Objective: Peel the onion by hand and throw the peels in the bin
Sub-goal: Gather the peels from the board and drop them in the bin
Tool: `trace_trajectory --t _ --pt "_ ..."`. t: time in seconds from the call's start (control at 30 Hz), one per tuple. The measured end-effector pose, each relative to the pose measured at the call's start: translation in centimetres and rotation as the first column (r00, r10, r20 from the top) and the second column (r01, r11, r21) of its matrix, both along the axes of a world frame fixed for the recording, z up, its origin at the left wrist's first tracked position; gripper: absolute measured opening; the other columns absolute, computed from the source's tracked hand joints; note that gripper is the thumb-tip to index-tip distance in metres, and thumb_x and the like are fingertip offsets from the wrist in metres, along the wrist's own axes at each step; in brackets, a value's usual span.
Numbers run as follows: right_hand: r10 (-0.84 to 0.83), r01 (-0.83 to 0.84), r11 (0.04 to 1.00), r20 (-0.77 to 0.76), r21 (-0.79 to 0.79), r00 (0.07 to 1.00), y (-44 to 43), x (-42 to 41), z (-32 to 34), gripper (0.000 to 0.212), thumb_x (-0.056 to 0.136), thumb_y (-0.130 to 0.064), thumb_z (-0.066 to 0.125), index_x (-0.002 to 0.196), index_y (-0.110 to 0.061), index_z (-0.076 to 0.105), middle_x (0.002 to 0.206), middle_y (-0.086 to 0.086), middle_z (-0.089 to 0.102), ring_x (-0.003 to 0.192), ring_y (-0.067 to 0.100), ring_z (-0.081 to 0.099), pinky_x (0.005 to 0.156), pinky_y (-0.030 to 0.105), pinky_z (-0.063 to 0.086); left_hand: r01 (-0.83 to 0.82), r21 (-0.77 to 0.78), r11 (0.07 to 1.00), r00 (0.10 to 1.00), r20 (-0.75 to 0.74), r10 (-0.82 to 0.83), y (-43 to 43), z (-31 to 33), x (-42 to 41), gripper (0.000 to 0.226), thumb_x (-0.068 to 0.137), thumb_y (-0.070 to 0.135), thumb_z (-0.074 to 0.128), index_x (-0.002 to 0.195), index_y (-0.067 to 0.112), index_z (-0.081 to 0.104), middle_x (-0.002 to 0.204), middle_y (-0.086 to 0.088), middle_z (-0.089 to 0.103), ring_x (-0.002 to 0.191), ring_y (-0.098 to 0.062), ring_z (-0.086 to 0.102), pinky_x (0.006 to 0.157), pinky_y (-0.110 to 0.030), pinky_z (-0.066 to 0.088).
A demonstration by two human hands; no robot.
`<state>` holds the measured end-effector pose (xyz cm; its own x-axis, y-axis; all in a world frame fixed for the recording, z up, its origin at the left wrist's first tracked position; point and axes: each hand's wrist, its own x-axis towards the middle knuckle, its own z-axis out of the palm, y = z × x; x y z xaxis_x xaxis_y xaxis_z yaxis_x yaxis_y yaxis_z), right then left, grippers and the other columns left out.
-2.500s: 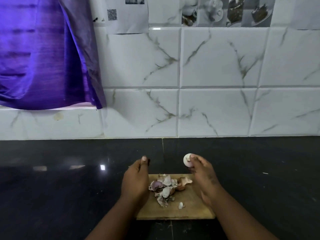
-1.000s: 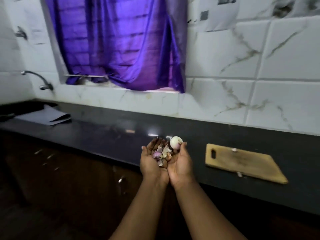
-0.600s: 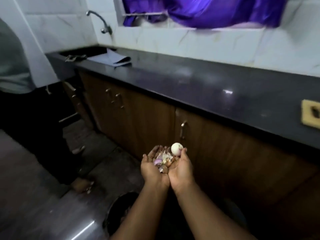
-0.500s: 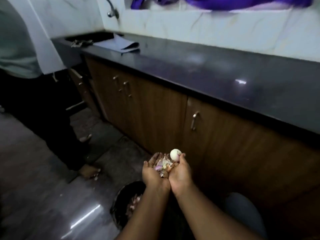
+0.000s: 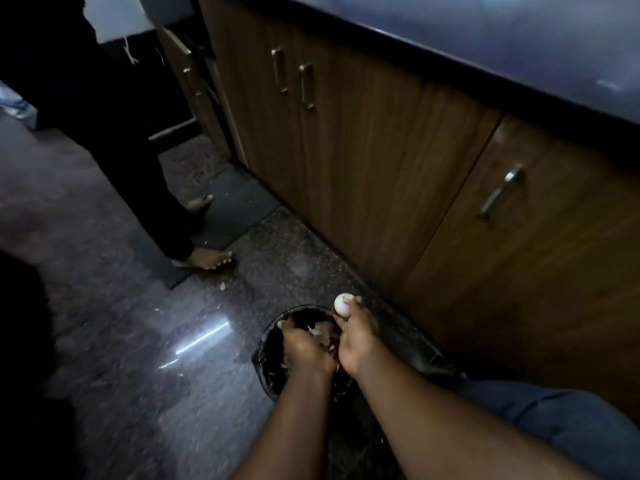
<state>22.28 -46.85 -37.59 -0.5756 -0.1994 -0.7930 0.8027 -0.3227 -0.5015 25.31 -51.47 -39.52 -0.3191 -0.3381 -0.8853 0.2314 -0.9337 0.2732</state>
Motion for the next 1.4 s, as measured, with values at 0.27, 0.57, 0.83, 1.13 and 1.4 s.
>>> trace_trajectory --t 0.27,0.57,0.83,1.13,1.4 --pt "0.168 -0.162 0.985 -0.117 0.054 0.979 2.6 -1.6 0.6 0.035 0.109 -0.040 0.040 0.127 -0.015 0.057 0.126 0.020 0.063 0.114 0.031 0.062 0.100 0.049 0.050 0.118 -0.321 0.940 0.954 0.299 -0.018 1.7 -1.1 0.2 0.039 0.098 0.037 0.062 0.077 0.007 0.077 0.093 -0.021 0.078 0.085 -0.038 0.075 0.087 -0.048 0.062" --pt "0.237 -0.115 0.965 -0.591 0.236 0.771 12.7 -5.4 12.0 0.016 0.107 -0.007 0.044 0.104 -0.009 0.059 0.105 0.018 0.061 0.079 0.009 0.055 0.069 0.008 0.047 0.158 -0.719 0.676 0.987 0.106 -0.119 11.8 9.9 -6.3 0.048 0.101 0.008 0.063 0.147 0.009 0.048 0.144 -0.010 0.055 0.121 -0.027 0.063 0.108 -0.030 0.049" --pt "0.055 0.248 0.954 -0.914 0.167 0.401 35.1 -7.0 28.1 0.021 0.109 -0.020 0.044 0.117 -0.019 0.064 0.105 -0.001 0.069 0.090 -0.002 0.064 0.088 0.014 0.050 -0.048 -0.988 0.147 0.741 -0.134 -0.658 32.9 26.5 -9.5 0.027 0.103 -0.002 0.054 0.127 0.010 0.057 0.111 0.009 0.064 0.096 0.017 0.062 0.087 -0.005 0.046" --pt "0.052 0.513 0.818 -0.921 0.262 0.387 59.1 -17.7 36.5 0.025 0.111 -0.026 0.039 0.121 -0.015 0.059 0.103 0.006 0.068 0.090 0.020 0.069 0.085 0.029 0.053 0.196 -0.922 0.333 0.406 -0.233 -0.884 50.4 33.1 -15.2 0.039 0.113 0.048 0.028 0.129 0.028 0.058 0.129 -0.002 0.067 0.124 -0.017 0.062 0.102 -0.028 0.045" --pt "0.153 0.283 0.890 -0.818 0.359 0.555 64.1 -25.9 32.9 0.029 0.111 -0.029 0.040 0.131 -0.011 0.052 0.103 0.008 0.066 0.091 0.022 0.070 0.088 0.034 0.056 0.322 -0.812 0.486 0.457 -0.316 -0.831 55.5 33.0 -15.5 0.076 0.106 0.062 0.010 0.148 0.014 0.051 0.144 -0.004 0.062 0.138 -0.015 0.054 0.076 -0.012 0.039"
